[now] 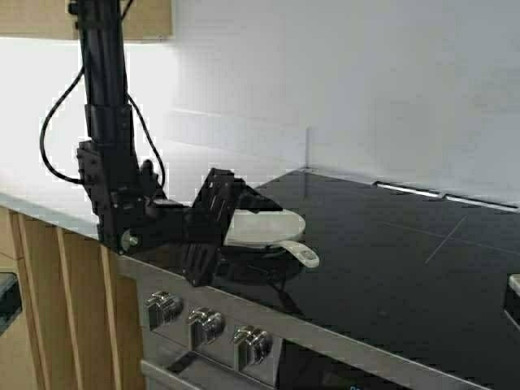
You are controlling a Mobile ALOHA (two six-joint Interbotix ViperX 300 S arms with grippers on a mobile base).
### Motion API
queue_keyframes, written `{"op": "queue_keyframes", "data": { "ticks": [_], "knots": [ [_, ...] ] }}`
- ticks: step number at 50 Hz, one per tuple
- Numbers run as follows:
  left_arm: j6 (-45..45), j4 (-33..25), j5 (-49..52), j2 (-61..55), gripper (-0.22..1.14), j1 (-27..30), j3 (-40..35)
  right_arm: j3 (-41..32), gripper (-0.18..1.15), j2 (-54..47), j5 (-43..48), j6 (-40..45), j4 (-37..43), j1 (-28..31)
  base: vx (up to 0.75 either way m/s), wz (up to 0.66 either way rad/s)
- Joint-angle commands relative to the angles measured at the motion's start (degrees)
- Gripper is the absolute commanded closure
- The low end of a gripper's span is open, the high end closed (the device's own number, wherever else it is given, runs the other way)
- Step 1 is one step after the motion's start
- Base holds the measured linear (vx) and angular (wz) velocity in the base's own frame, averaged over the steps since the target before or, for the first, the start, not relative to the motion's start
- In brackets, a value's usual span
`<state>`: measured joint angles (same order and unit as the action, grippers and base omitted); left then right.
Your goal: Wash the pan
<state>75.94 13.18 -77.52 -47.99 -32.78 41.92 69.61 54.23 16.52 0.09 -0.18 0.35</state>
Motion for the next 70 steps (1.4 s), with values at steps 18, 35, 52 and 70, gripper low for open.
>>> {"op": "queue_keyframes", "data": {
  "ticks": [18,35,52,70],
  "knots": [
    [4.31,-4.13,-0.53,-5.71,-0.09,-1.93,-8.79,-0.70,0.91,-0.44,0.00,0.09,0.09,0.09,0.00,0.00],
    [6.68,-8.26,1.23,-9.93,-0.09,-5.45,-16.52,-0.70,0.91,-0.53,0.00,0.09,0.09,0.09,0.00,0.00],
    [7.47,-12.39,2.72,-11.95,-0.09,-7.12,-22.68,-0.70,0.91,-0.44,0.00,0.09,0.09,0.09,0.00,0.00],
    [10.11,-13.36,4.83,-12.39,-0.09,-7.12,-27.25,-0.70,0.91,-1.05,-0.35,0.00,0.00,0.09,0.00,0.00]
  ]
}}
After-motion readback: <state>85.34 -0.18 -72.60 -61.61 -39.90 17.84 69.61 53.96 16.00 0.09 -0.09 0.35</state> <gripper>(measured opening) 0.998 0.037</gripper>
